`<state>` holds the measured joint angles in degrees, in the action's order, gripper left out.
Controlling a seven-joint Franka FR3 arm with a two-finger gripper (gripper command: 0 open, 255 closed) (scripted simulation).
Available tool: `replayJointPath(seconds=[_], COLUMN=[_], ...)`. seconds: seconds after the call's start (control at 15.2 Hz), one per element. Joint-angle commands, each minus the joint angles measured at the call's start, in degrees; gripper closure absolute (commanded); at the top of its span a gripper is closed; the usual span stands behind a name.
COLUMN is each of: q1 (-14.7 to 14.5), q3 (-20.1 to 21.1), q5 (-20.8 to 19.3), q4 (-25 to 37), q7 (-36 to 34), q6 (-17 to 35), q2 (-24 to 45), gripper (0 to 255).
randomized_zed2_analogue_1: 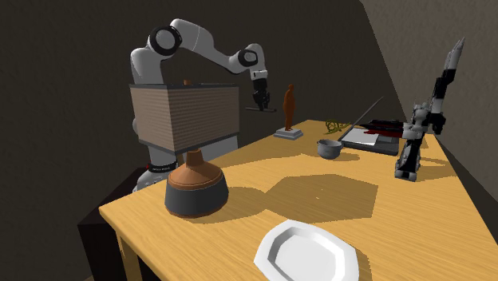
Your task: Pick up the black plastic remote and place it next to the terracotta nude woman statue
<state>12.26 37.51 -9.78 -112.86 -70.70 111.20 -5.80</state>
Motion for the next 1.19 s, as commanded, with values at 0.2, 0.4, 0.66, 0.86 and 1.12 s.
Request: replayJointPath(seconds=[0.2, 0.4, 0.66, 0.86, 1.12], q1=[-0.1, -0.1, -0.1, -0.1, -0.1], q3=[0.3, 0.5, 0.7, 0.8, 0.9], q5=[-0.9, -1.6, -2.7, -3.7, -5.4], q4=[-3.0, -4.7, -6.8, -8.2, -9.9], q7=[-1.4, -2.2, -3.5, -4.5, -6.1], q6=[3.7, 5.8, 8.6, 10.6, 13.3], q2=[1.0, 1.7, 2.8, 3.8, 5.4], gripper=[255, 255, 255, 255, 255])
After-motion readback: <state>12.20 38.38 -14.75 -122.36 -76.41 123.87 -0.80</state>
